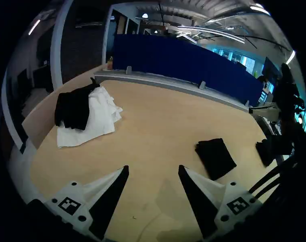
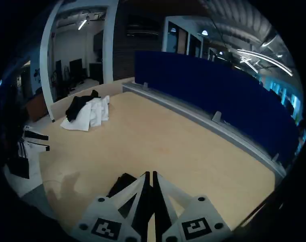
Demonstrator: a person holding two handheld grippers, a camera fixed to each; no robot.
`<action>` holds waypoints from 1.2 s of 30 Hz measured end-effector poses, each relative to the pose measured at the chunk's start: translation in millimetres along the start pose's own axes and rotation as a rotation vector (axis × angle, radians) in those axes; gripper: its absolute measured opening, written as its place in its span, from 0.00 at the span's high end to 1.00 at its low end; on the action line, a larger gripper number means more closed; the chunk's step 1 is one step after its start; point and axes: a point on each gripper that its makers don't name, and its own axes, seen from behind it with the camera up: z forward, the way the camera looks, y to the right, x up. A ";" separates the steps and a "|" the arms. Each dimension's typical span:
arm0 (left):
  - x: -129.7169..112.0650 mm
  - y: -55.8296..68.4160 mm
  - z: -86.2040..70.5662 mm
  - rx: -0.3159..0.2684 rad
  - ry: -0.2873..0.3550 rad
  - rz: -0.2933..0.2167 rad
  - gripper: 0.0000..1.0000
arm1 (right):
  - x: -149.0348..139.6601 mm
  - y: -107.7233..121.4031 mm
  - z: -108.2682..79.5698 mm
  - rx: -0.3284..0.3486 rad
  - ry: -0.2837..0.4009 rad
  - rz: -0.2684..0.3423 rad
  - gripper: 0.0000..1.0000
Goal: Fold towel
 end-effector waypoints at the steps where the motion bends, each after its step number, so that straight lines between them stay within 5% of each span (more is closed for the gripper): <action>1: -0.3 0.1 0.0 0.000 -0.002 0.001 0.09 | -1.5 0.0 -0.1 0.000 -0.001 0.001 0.95; 8: -1.9 -0.8 -0.4 0.002 -0.008 0.001 0.09 | -2.6 2.5 3.6 -0.007 0.006 0.007 0.91; 10: -1.6 -1.4 -0.6 0.004 -0.007 0.001 0.09 | -5.6 4.6 5.8 -0.017 0.002 0.007 0.68; 11: -1.4 -1.7 -0.6 0.005 -0.007 0.001 0.09 | -7.3 5.8 7.0 -0.022 -0.001 0.007 0.41; 12: -1.4 -2.0 -0.5 0.005 -0.008 0.000 0.09 | -9.6 4.6 7.3 -0.016 -0.006 0.005 0.27; 25: -3.0 -1.1 4.2 0.011 -0.017 0.002 0.09 | -42.2 1.0 16.5 0.007 -0.047 0.004 0.28; 36: -12.5 1.3 6.7 0.016 -0.041 0.012 0.09 | -129.0 -5.3 30.6 0.035 -0.162 0.025 0.28</action>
